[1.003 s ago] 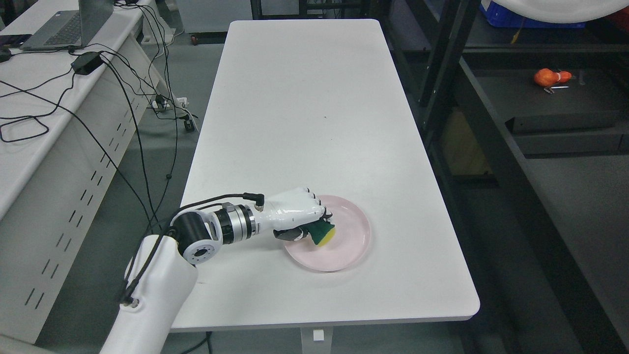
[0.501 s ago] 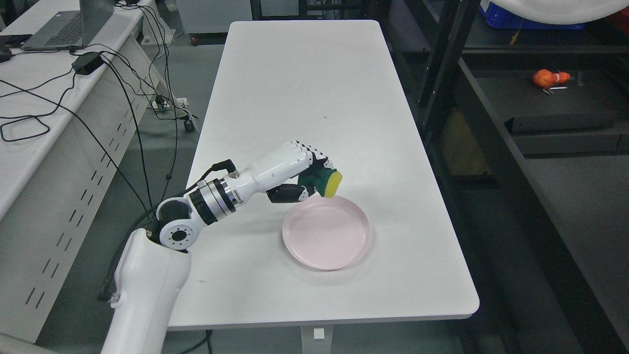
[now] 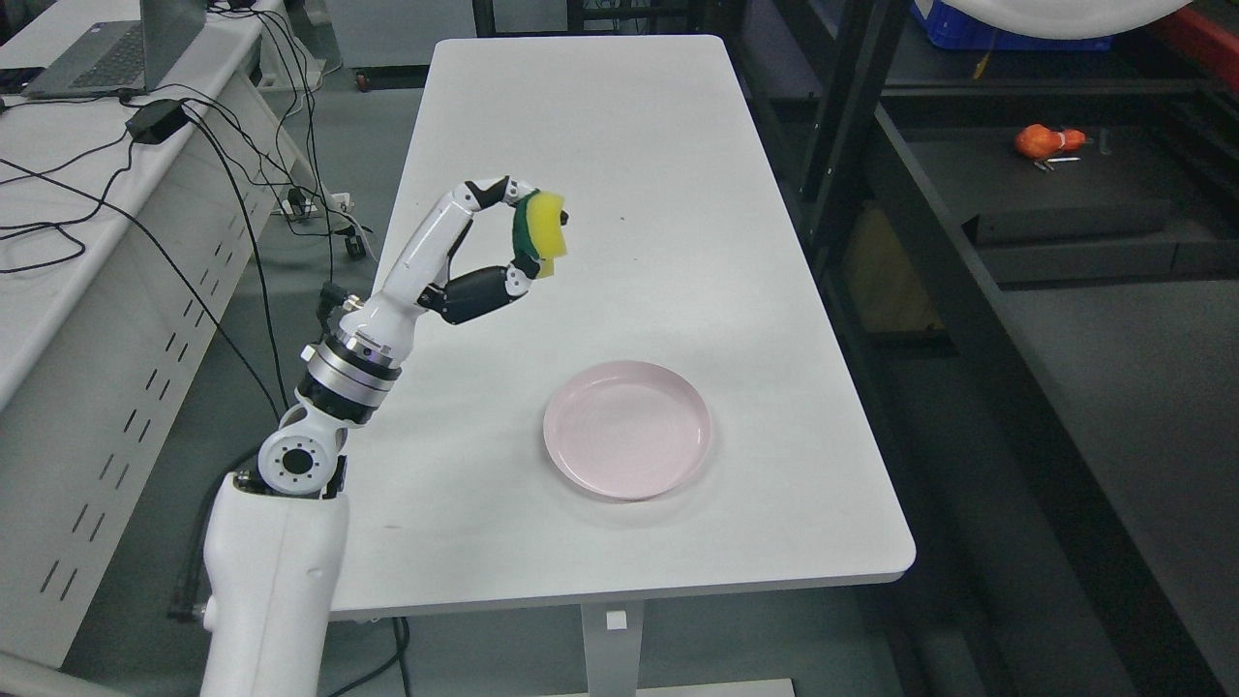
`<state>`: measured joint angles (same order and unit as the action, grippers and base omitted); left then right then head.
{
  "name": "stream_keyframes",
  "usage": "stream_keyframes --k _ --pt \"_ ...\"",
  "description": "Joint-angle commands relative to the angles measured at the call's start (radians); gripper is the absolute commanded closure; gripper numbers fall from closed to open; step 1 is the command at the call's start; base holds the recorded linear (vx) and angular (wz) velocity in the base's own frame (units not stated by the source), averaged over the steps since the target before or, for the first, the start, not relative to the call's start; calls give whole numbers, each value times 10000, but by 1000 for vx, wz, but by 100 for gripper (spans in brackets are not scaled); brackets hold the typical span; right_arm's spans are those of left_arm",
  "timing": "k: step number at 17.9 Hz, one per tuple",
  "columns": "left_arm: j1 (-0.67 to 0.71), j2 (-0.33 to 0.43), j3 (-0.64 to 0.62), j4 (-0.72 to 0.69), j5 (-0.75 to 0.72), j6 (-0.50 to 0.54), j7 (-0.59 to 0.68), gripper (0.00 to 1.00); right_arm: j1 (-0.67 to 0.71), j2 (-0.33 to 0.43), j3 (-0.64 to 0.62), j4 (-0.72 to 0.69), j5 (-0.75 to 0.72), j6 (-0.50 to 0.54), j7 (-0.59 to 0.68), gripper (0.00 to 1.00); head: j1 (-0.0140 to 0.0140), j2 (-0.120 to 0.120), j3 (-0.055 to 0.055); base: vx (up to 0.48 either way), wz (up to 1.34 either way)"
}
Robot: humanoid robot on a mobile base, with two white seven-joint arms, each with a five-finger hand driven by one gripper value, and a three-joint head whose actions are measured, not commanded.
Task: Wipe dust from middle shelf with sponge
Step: 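Lift the sponge off the plate with the left hand, then hold the sponge in the left hand while turning toward the shelving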
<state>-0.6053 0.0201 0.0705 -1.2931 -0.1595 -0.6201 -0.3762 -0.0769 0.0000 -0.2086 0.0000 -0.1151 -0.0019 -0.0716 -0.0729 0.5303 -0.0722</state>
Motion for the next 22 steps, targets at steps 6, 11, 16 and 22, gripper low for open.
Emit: stream_keyframes --k 6,11,16,22 --pt "1082 -27 1258 -107 3265 2287 1629 100 2 -175 0 -175 0 725 -6 0 0 0 0 -136 -202" --pt "1206 -27 1289 -169 3787 2795 1874 100 2 -175 0 -175 0 725 -5 0 0 0 0 -170 -36" --pt "1037 -27 1473 -169 4095 4143 1951 99 2 -175 0 -175 0 725 -5 0 0 0 0 -242 77" --pt "1067 -27 1397 -215 4095 4422 2012 99 2 -175 0 -175 0 725 -5 0 0 0 0 -259 -155"
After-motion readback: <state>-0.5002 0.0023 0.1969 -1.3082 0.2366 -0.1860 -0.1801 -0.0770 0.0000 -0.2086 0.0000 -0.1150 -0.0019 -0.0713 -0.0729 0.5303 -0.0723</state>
